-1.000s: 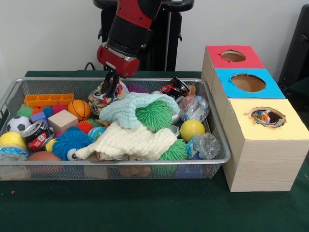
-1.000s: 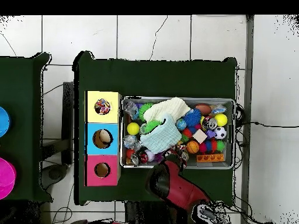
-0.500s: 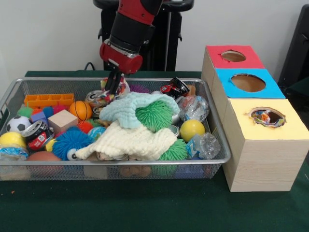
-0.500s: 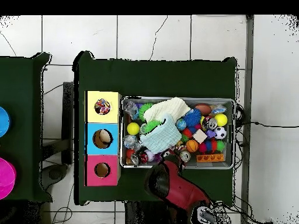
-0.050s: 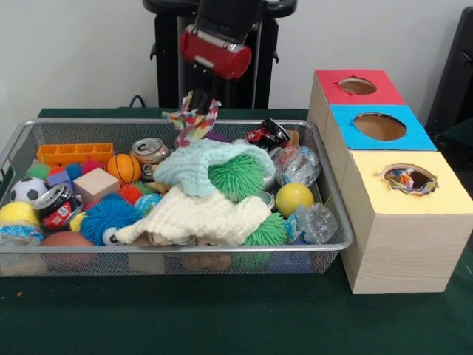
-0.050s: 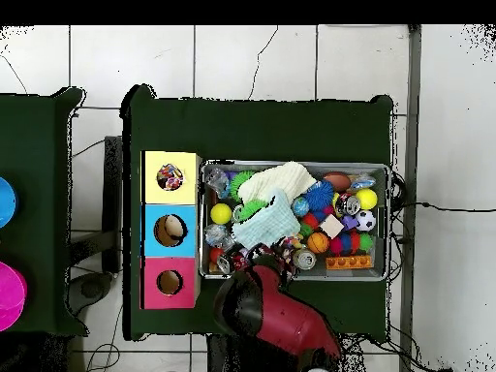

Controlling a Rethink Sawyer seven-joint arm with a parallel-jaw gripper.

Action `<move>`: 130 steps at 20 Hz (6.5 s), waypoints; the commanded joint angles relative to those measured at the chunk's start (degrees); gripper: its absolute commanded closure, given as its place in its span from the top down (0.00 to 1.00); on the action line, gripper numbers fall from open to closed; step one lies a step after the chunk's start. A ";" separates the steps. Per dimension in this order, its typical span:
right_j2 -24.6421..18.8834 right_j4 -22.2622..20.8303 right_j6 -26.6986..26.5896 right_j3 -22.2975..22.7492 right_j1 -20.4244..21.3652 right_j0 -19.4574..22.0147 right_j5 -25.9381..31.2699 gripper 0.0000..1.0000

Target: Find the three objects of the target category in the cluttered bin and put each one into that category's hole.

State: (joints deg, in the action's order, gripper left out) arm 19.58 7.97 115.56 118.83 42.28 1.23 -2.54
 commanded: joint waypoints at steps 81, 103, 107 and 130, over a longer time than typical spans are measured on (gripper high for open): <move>1.56 18.95 15.36 -26.79 -11.81 -17.83 13.61 0.00; -7.31 27.54 16.92 -22.01 -14.52 -17.77 12.12 0.00; -10.03 29.10 16.40 -20.62 -13.93 -16.52 13.24 0.00; 19.54 30.50 28.89 -32.96 -28.93 -30.33 35.30 0.00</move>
State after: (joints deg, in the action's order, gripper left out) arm 32.36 38.21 125.00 85.70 19.34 -30.04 20.17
